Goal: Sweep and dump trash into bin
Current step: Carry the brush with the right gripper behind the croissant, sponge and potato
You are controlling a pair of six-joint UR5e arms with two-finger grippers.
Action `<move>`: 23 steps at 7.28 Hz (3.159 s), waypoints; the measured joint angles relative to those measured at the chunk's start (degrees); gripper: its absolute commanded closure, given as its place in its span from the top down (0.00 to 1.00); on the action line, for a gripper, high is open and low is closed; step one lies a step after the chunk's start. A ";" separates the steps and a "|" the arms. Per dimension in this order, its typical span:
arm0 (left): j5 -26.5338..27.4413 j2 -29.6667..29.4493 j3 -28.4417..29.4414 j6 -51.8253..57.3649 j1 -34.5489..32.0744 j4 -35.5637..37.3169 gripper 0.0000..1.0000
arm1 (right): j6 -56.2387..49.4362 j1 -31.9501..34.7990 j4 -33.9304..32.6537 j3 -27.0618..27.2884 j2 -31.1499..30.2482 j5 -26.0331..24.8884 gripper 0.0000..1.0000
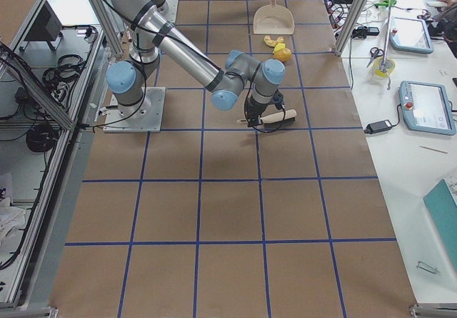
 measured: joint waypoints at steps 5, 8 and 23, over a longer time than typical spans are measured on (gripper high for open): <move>1.07 -0.13 0.05 -0.11 -1.52 0.03 0.00 | 14.86 6.23 3.82 -5.13 -0.14 0.94 0.00; 1.16 -0.20 0.08 -0.08 -1.55 0.04 0.00 | 27.51 16.43 4.56 -6.21 0.08 3.25 0.00; 1.16 -0.17 0.10 -0.07 -1.55 0.08 0.00 | 60.41 42.25 4.13 -15.86 10.34 8.25 0.00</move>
